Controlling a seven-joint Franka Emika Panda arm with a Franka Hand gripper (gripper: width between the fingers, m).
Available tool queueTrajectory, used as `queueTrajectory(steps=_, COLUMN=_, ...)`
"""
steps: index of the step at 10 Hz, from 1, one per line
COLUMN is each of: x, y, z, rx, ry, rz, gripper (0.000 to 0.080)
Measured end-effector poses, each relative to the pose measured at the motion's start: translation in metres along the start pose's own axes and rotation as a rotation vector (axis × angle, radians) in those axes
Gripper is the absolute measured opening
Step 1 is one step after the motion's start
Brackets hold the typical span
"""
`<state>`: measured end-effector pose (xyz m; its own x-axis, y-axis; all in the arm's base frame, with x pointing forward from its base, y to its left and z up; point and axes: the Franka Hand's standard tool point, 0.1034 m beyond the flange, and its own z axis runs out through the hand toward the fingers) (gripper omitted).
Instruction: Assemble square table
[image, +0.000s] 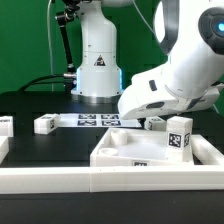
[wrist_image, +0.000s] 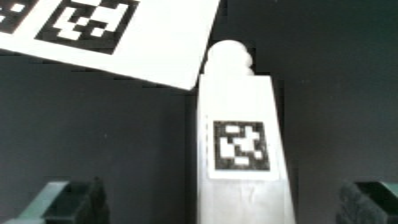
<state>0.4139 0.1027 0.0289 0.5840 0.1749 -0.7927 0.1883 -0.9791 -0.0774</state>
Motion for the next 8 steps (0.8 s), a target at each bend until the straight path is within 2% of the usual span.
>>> queueTrajectory(steps=4, x=0.005, y=0.000, z=0.003, rx=-0.003, ry=0.006, rz=0.008, gripper=0.0649)
queueTrajectory(steps=8, x=0.013, y=-0.004, z=0.014, rx=-0.009, ry=0.025, rz=0.034, gripper=0.0649)
